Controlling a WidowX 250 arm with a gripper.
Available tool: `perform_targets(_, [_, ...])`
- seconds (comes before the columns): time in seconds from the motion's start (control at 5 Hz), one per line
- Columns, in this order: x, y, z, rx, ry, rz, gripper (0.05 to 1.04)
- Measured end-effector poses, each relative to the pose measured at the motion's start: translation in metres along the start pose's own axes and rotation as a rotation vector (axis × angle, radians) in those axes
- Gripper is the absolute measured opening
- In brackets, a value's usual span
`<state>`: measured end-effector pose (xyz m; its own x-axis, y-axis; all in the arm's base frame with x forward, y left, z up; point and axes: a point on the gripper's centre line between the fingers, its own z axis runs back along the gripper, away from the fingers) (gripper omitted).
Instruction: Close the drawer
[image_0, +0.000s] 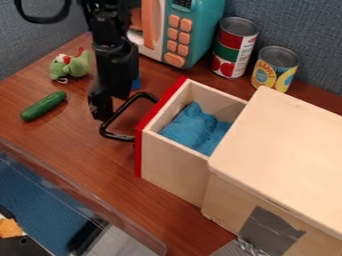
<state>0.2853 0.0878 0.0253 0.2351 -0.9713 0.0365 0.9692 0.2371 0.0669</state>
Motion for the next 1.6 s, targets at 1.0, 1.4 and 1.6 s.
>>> perform_targets(1.0, [0.085, -0.014, -0.013, -0.142, -0.191, 0.07, 0.999])
perform_targets(1.4, [0.102, -0.016, -0.015, -0.169, -0.227, 0.091, 0.999])
perform_targets(1.6, [0.104, -0.014, -0.015, -0.185, -0.242, 0.115, 0.999])
